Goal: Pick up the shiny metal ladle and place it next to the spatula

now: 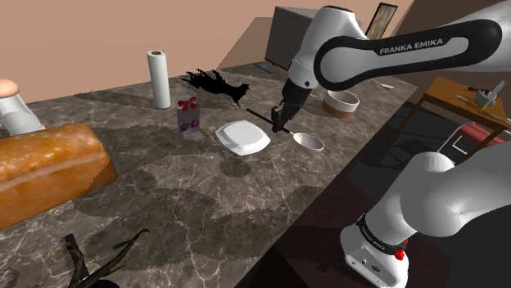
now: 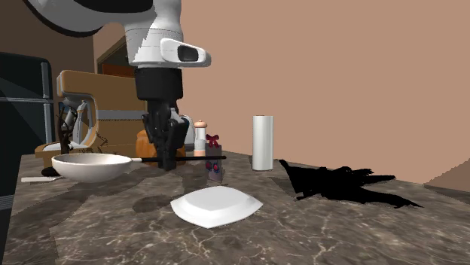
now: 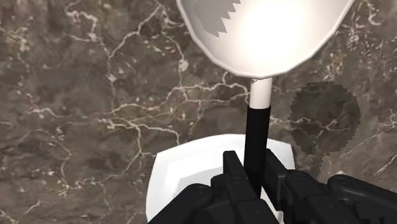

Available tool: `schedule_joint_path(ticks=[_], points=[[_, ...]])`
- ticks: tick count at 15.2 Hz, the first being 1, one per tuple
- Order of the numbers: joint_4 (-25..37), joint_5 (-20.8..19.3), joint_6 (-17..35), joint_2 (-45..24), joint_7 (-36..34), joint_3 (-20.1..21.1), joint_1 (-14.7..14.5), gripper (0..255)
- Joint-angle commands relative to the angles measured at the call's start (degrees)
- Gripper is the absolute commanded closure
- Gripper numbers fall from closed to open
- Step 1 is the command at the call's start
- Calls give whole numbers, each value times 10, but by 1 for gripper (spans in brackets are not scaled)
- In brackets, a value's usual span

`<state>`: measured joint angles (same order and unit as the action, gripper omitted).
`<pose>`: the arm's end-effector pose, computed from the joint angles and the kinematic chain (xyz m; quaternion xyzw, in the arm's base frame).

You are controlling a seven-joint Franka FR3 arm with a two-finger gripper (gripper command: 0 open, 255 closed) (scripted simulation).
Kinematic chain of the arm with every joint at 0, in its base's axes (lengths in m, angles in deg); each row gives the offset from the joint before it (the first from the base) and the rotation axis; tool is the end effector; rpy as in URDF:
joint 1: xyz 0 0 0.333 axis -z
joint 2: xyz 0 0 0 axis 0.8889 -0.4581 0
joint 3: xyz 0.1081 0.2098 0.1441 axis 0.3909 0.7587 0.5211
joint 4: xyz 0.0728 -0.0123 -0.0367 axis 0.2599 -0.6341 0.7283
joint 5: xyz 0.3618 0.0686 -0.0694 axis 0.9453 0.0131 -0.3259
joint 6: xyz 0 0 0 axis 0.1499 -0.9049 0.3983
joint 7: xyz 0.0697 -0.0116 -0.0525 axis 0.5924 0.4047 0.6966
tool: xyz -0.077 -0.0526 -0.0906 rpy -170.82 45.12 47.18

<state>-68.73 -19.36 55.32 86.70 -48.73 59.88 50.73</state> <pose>0.3943 0.0988 0.3956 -0.9967 -0.0345 -0.0538 0.0494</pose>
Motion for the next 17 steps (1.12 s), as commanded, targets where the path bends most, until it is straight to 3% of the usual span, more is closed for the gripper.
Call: schedule_joint_path(ticks=[1, 10, 17], points=[[2, 8, 3, -3, -30, 23, -13, 255], [55, 29, 19, -60, -166, 127, -60, 255], [133, 11, 26, -137, -279, 204, -83, 255]])
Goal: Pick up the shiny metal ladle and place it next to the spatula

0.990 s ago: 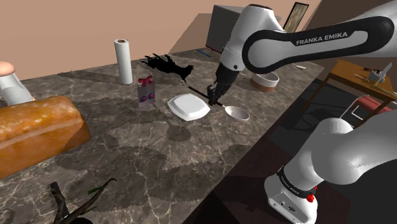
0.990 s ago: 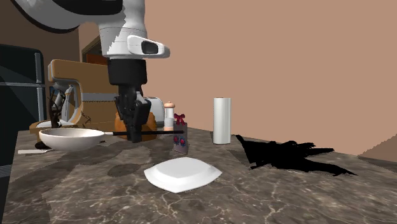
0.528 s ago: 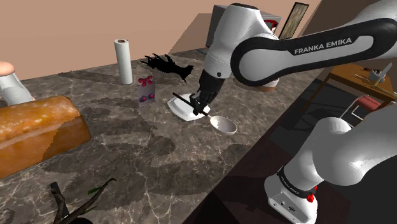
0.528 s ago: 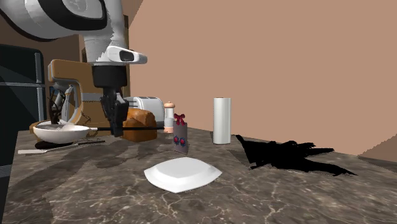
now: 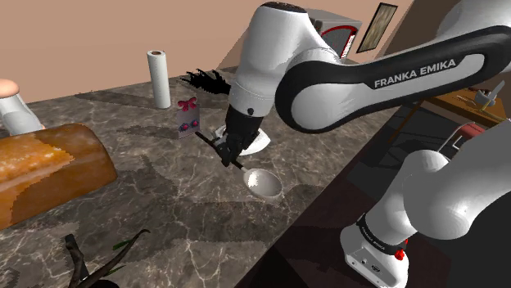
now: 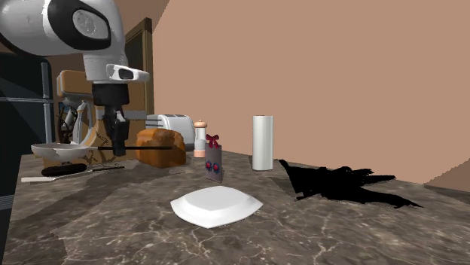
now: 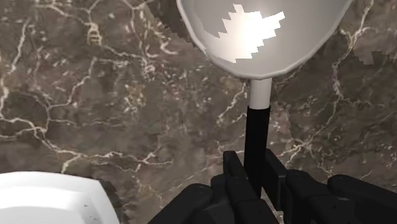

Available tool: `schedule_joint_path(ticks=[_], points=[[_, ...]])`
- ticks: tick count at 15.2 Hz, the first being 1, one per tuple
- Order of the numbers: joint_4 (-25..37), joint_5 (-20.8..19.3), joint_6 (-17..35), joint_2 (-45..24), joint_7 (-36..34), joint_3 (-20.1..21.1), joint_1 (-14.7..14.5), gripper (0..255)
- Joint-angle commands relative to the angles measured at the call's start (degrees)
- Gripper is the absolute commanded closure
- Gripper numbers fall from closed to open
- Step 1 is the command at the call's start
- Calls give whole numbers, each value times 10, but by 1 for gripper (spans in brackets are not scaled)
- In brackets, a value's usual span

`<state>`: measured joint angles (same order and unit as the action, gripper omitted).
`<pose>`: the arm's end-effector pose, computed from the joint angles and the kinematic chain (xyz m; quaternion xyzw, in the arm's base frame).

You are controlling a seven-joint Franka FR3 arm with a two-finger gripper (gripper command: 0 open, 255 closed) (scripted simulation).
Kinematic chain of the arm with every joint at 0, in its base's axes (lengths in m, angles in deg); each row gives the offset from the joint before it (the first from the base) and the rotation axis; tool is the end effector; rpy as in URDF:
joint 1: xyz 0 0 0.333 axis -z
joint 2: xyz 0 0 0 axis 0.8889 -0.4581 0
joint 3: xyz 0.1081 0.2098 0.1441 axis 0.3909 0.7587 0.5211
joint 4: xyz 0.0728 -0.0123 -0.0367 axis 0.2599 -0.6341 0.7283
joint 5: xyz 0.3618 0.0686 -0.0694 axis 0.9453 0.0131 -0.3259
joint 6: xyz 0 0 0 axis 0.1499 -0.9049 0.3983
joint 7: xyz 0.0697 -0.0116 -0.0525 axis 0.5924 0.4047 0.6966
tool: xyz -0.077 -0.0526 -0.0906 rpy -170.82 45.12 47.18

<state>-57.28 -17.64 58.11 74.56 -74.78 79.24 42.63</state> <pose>0.3530 0.3126 0.3922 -0.9967 -0.0347 -0.0540 0.0492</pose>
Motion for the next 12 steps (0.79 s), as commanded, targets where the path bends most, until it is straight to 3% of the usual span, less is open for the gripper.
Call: schedule_joint_path(ticks=[1, 8, 12], points=[[32, -12, -2, -29, -35, 22, -4, 255], [143, -77, -12, -136, -160, 86, -25, 255], [124, -86, 19, -149, -167, 86, -26, 255]])
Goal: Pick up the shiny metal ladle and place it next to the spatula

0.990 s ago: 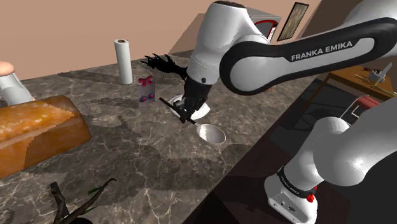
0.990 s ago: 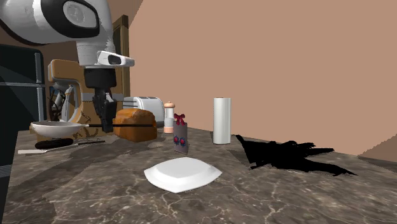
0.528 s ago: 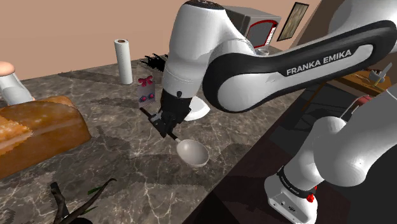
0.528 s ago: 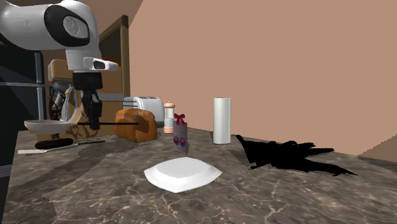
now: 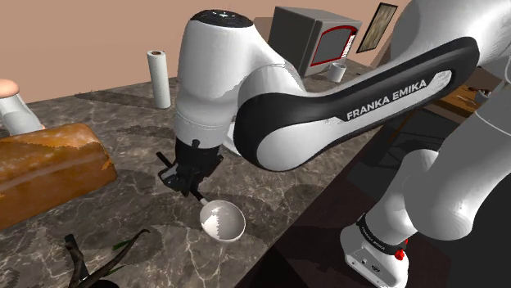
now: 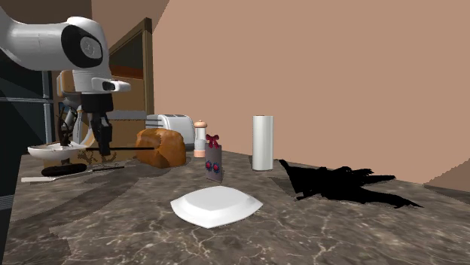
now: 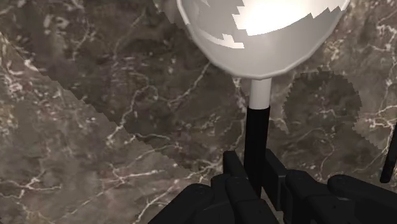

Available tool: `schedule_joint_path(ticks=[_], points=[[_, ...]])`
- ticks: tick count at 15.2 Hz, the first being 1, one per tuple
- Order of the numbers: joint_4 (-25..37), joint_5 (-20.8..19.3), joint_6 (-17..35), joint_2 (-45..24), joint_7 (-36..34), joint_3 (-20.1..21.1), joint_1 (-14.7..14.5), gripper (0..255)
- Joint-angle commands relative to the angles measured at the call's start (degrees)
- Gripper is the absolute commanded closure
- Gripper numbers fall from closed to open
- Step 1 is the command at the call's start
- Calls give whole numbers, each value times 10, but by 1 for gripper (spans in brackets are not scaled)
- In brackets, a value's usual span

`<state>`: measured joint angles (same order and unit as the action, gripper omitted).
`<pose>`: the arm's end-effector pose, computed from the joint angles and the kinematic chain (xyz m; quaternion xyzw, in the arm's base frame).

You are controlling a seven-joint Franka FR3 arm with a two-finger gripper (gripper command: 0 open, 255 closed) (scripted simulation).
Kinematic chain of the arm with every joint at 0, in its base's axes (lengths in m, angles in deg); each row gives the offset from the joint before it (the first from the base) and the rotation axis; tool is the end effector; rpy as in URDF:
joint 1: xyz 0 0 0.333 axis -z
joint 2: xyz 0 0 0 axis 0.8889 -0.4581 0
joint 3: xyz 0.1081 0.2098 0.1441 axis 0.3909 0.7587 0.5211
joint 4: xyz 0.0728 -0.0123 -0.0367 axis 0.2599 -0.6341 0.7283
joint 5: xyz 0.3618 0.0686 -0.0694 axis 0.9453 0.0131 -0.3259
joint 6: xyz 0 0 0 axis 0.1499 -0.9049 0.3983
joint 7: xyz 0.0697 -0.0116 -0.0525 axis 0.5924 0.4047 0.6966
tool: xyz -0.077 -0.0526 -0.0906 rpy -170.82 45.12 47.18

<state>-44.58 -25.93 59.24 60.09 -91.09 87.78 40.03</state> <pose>0.3314 0.4231 0.3768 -0.9968 -0.0338 -0.0538 0.0493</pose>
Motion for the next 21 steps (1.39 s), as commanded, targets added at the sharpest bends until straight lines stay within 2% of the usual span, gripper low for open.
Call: schedule_joint_path(ticks=[1, 15, 21], points=[[-7, -6, 15, -8, -5, 1, -1, 255], [-54, -58, 117, -74, -43, -2, -5, 255], [-54, -58, 117, -74, -43, -2, -5, 255]])
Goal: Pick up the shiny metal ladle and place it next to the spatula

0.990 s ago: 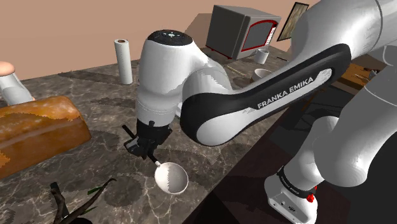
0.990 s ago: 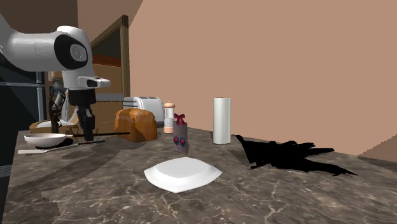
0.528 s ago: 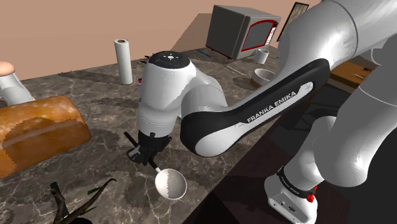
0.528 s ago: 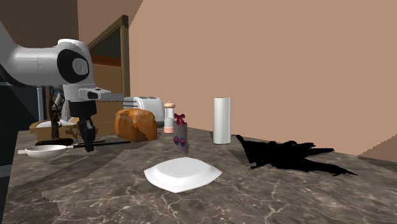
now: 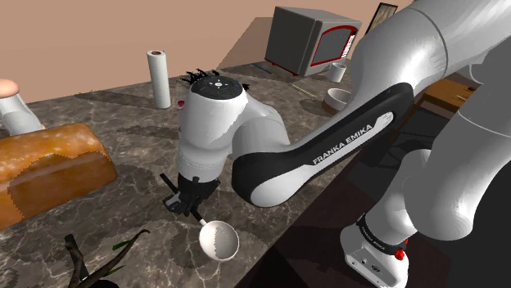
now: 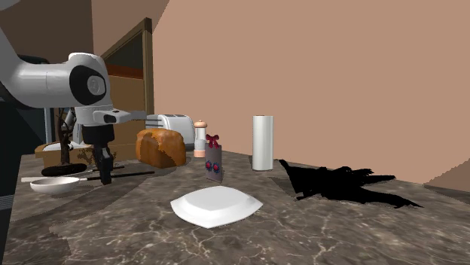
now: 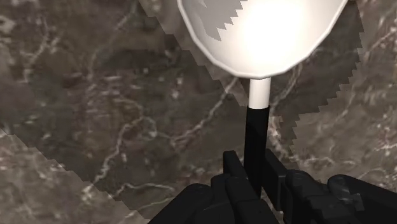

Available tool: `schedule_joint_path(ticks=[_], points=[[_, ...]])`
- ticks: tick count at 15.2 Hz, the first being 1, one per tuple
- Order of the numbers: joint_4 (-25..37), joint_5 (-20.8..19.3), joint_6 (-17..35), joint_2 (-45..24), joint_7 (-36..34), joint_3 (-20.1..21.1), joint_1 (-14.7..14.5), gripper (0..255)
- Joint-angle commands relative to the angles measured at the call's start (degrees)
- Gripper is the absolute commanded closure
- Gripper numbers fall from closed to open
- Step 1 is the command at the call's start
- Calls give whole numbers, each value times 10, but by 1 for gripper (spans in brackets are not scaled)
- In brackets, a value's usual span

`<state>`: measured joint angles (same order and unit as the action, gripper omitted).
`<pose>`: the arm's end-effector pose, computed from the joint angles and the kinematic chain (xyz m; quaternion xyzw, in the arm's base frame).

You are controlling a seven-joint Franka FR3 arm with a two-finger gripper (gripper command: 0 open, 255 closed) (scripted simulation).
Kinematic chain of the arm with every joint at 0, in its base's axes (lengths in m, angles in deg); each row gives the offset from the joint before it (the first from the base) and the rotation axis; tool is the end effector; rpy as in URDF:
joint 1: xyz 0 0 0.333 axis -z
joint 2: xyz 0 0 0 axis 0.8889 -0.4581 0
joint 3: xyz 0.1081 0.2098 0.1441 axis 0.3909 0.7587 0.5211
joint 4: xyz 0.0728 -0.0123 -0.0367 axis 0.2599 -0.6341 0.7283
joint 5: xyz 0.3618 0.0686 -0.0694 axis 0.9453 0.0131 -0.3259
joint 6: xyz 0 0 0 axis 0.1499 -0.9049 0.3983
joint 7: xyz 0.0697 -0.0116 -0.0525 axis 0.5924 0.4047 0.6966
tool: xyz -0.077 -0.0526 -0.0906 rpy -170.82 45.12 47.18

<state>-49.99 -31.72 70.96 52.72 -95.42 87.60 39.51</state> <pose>0.3288 0.4234 0.2958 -0.9968 -0.0334 -0.0537 0.0495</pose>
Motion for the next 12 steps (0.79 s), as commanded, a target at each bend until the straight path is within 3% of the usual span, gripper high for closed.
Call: schedule_joint_path(ticks=[1, 2, 3, 8, 12], points=[[0, 0, 0, 0, 0, 0, 0, 255], [0, 0, 0, 0, 0, 0, 0, 255], [0, 0, 0, 0, 0, 0, 0, 0], [0, 0, 0, 0, 0, 0, 0, 0], [14, 48, -65, 60, 33, 5, 6, 0]])
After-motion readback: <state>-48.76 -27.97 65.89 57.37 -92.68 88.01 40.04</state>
